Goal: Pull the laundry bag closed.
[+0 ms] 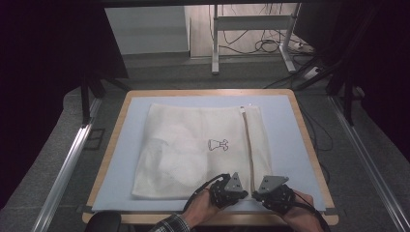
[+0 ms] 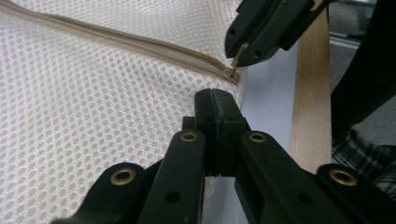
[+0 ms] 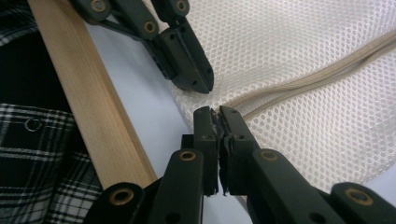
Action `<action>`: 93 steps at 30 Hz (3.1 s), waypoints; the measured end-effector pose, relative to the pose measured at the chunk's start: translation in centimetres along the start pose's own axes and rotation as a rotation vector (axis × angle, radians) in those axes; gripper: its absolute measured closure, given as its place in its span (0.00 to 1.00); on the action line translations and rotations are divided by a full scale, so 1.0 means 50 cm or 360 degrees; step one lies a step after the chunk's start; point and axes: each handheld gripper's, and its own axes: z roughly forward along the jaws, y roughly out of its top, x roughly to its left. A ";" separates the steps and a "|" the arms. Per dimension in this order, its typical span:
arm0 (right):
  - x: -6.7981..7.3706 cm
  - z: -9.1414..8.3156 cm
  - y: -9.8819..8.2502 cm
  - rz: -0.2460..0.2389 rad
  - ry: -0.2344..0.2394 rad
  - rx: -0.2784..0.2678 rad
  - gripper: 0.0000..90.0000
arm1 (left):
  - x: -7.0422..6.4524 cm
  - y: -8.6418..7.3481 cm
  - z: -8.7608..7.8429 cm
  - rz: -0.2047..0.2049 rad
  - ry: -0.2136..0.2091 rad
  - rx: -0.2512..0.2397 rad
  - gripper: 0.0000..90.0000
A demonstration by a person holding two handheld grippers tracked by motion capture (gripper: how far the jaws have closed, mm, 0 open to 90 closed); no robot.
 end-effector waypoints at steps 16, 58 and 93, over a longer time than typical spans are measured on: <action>-0.003 0.001 0.014 0.0014 -0.0071 -0.0014 0.95 | -0.003 0.000 0.001 0.0004 0.0003 -0.0012 1.00; -0.008 -0.001 0.029 0.0009 0.0016 0.0049 0.96 | 0.010 0.001 0.001 0.0037 -0.0080 0.0005 1.00; -0.014 -0.002 0.032 0.0066 0.0036 0.0084 0.96 | 0.006 0.008 0.007 0.0063 -0.0054 0.0026 1.00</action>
